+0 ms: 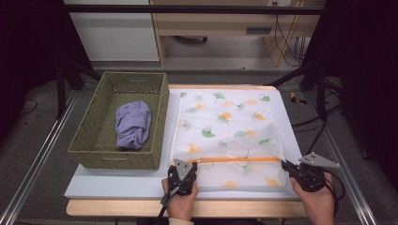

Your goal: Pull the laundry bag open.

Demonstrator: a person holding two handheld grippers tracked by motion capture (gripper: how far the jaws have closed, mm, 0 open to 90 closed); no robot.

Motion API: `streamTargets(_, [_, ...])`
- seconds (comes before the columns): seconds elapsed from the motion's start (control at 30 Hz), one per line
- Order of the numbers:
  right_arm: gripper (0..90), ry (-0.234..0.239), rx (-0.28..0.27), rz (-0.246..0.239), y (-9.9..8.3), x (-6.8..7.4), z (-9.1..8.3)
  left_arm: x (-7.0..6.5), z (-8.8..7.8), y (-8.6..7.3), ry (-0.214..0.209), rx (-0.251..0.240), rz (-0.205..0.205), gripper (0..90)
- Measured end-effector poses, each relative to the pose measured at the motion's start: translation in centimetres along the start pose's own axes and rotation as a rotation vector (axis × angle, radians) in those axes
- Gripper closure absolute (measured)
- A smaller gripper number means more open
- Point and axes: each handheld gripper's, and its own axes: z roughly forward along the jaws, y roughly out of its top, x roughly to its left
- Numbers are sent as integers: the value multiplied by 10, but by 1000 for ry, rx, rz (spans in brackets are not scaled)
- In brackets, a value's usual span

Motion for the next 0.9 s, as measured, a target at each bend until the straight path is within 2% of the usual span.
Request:
streamTargets(0.23, [866, -3, 5, 1, 0, 0, 0, 6, -3, -3, 14, 4, -3, 897])
streamTargets(0.47, [865, -2, 8, 3, -1, 0, 0, 17, -11, -8, 26, -7, -28, 898])
streamTargets(0.57, [865, -6, 6, -10, -1, 0, 1, 19, -14, -11, 31, -11, -31, 897])
streamTargets(0.77, [865, -9, 10, -11, -1, 1, 1, 29, -20, -18, 48, -9, -44, 897])
streamTargets(0.9, [866, -10, 13, -11, -1, 1, 1, 31, -21, -22, 53, -6, -46, 897])
